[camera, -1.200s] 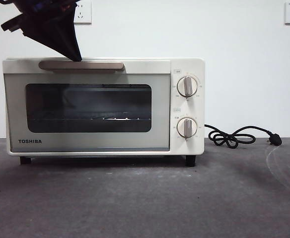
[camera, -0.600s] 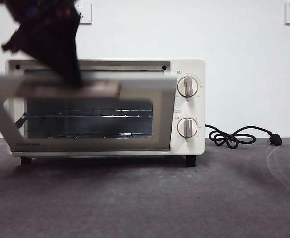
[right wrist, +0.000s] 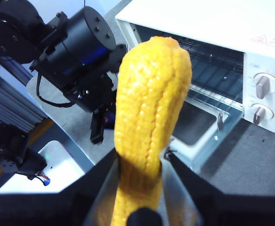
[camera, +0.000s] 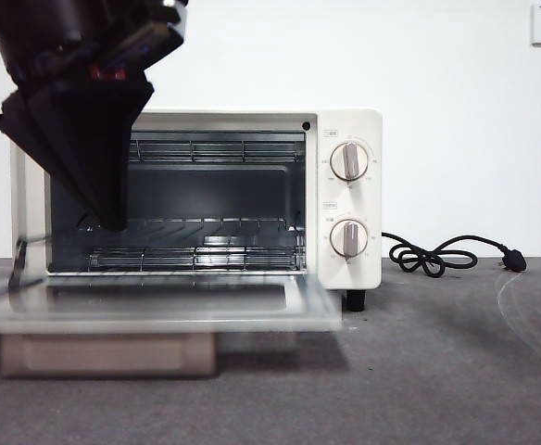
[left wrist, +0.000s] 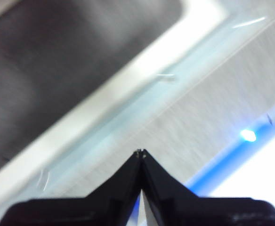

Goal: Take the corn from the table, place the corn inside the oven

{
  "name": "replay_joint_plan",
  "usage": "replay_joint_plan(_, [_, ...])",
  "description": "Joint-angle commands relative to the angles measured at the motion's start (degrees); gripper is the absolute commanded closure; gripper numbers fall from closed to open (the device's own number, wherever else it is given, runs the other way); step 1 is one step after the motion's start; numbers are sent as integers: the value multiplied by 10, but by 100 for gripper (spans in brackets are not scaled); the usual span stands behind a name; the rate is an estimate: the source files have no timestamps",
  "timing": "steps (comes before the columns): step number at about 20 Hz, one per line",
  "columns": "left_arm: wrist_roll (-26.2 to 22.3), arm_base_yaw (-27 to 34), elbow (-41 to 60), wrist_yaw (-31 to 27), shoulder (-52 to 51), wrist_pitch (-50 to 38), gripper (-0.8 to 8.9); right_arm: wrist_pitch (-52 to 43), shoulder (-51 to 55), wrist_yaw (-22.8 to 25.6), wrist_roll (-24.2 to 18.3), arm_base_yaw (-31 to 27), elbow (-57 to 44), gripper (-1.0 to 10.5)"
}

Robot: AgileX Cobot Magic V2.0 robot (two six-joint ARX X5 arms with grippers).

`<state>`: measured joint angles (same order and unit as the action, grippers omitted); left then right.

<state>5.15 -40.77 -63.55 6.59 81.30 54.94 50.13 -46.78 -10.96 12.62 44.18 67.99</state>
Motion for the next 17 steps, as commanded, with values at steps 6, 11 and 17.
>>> replay_joint_plan(6, [27,-45,-3,-2,-141,-61,819,-44,-49,-61,-42,1,3,959])
replay_joint_plan(11, [44,-45,-3,-3,-275,-127,819,-151,-115,-106,-71,39,3,959])
replay_joint_plan(17, [71,-45,-3,-11,-421,-164,819,-262,-206,58,-164,140,3,959])
